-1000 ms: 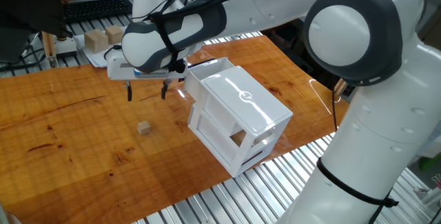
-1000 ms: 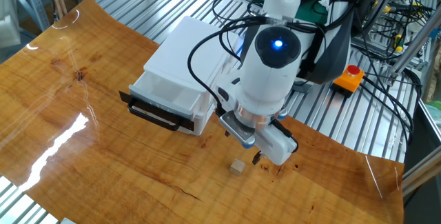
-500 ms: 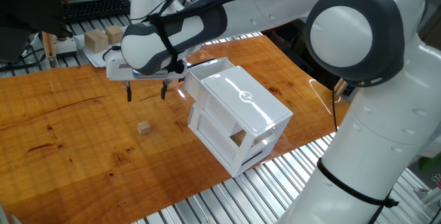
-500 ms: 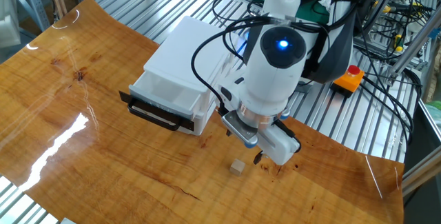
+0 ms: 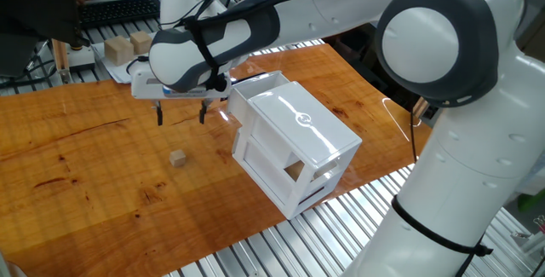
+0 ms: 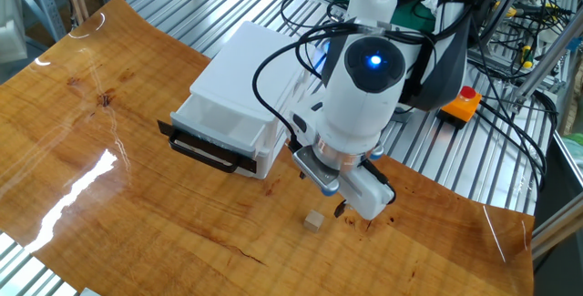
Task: Put things in the drawer
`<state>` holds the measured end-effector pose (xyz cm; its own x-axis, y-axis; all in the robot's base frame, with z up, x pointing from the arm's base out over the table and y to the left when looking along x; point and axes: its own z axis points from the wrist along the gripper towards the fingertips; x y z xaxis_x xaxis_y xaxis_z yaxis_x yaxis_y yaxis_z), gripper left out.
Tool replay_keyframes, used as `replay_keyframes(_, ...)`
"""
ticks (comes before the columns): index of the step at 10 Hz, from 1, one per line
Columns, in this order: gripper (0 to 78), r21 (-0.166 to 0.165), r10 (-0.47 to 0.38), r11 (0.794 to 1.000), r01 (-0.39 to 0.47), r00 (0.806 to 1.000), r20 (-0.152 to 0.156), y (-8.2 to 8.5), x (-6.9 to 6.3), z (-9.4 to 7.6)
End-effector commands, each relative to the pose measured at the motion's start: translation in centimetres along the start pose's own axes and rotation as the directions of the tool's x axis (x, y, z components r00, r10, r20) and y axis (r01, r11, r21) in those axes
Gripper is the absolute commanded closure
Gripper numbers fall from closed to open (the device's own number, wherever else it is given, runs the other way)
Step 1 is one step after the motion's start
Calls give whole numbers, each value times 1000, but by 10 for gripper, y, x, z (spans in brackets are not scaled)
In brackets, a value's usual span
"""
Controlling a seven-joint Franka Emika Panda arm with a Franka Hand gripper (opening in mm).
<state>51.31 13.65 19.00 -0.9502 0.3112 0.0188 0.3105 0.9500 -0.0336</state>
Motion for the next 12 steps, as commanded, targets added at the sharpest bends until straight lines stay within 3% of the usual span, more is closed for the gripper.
replay_keyframes(1, 2, 7, -11, 1000, 11, 999, -36, 1, -1, -2)
replay_keyframes(3, 2, -14, -13, 1000, 12, 999, -39, 1, -1, -2)
replay_keyframes(8, 2, 2, -8, 1000, 8, 999, -37, 23, -2, 20)
replay_keyframes(12, 2, 3, -28, 1000, 28, 999, -34, 29, -2, 35)
